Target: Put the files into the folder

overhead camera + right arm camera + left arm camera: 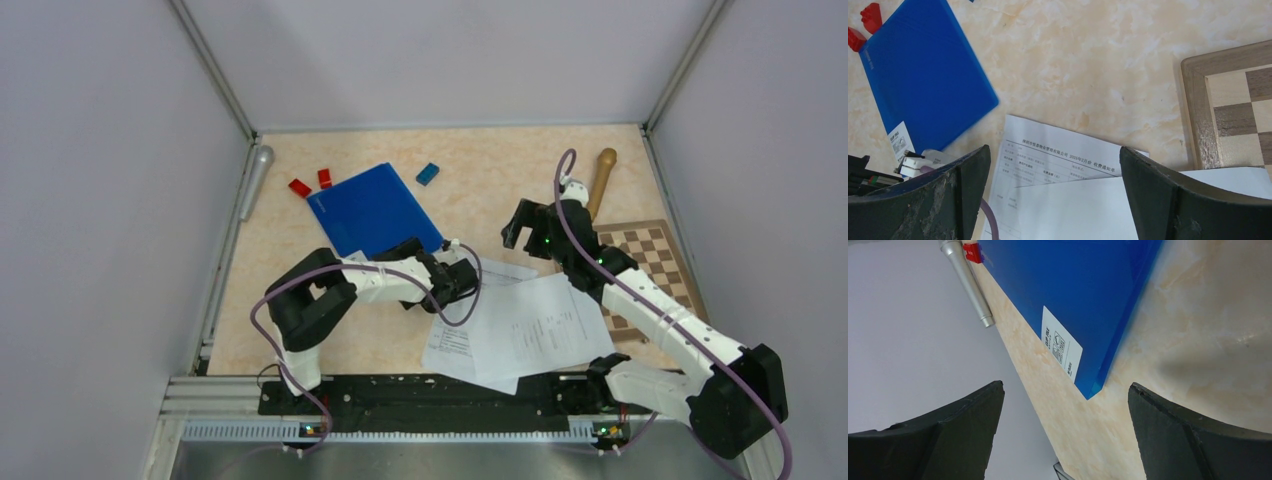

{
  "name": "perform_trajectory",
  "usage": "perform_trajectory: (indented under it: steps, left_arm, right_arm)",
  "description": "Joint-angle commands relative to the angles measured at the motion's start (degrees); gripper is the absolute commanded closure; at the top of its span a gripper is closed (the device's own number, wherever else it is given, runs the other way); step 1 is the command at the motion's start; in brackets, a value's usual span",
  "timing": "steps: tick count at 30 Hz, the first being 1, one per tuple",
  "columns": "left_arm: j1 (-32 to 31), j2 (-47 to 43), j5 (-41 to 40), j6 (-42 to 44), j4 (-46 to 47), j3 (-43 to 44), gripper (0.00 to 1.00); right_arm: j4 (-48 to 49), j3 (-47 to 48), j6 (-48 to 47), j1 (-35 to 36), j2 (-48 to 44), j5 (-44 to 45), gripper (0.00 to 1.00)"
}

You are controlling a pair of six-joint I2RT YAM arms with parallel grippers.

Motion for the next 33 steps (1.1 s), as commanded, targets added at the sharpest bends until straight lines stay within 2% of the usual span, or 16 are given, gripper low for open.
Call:
perform_trajectory:
  steps: [1,16,26,33]
  left_arm:
    - [0.48,0.62,-4.71,-0.52,5.20,-2.08,0.01]
    - [5.08,5.65,-9.74,-1.80,6.95,-2.79,0.03]
    - [5.50,6.98,-12.85,-3.33,5.81,-1.20,0.04]
    - [5.84,7.88,-13.08,1.04,9.85,-1.22,0.05]
  right_arm:
    - [-0.20,1.83,-1.00,0.09,-1.64,0.39,0.01]
    - [0.00,0.25,-0.71,0.10,-1.48,0.89,0.01]
    - [0.44,-1.57,0.27,0.14,-2.11,0.51,0.01]
    - [0.77,-2.14,0.65,0.10,-2.34,0.58,0.01]
